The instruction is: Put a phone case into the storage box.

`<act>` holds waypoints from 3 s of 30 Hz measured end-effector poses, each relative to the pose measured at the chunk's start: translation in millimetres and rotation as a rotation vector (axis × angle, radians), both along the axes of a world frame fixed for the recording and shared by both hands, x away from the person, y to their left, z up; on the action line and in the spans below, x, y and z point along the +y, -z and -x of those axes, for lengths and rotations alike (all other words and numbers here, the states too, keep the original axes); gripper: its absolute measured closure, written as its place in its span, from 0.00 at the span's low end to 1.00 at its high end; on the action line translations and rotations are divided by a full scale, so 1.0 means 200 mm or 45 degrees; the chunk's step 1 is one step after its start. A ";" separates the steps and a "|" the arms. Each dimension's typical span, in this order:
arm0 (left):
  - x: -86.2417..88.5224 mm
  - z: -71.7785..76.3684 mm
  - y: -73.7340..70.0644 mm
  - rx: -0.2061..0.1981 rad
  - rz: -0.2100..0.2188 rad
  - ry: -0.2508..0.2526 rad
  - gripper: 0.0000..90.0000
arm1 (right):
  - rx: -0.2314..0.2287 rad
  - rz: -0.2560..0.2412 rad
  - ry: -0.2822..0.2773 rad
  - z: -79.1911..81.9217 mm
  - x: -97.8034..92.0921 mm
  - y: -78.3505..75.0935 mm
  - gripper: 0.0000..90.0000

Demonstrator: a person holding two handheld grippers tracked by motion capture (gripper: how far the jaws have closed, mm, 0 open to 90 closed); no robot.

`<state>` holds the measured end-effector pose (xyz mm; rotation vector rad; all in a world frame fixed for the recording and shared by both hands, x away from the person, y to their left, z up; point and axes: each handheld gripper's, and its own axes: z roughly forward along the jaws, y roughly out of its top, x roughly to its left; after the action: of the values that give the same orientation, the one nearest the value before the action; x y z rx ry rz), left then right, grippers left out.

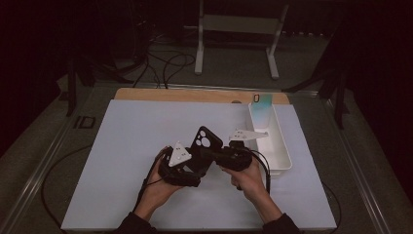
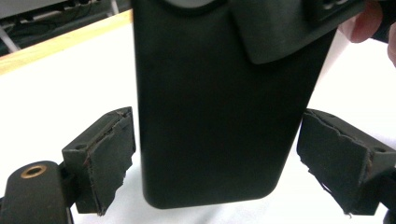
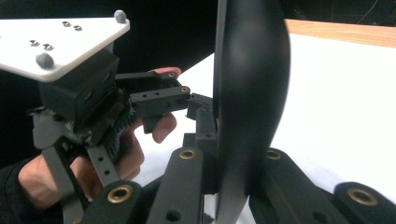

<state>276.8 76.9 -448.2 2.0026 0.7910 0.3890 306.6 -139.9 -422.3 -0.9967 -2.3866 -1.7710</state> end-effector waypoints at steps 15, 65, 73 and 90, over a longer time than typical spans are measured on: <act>0.07 -0.02 0.00 0.071 0.067 0.098 0.09 | -0.044 -0.022 -0.045 0.01 -0.08 -0.03 0.95; 0.03 0.00 0.05 0.131 0.062 0.326 0.90 | -0.179 0.111 -0.040 0.04 -0.09 -0.08 0.22; 0.03 0.00 0.05 0.129 0.058 0.265 0.89 | -0.166 0.126 0.053 0.04 -0.12 -0.07 0.19; 0.01 -0.01 0.07 0.134 0.037 0.167 0.89 | -0.195 0.173 0.233 0.06 -0.05 -0.13 0.19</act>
<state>278.3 78.7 -461.5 2.0480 0.7210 0.1970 295.0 -149.4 -396.3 -1.1698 -2.6162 -1.8248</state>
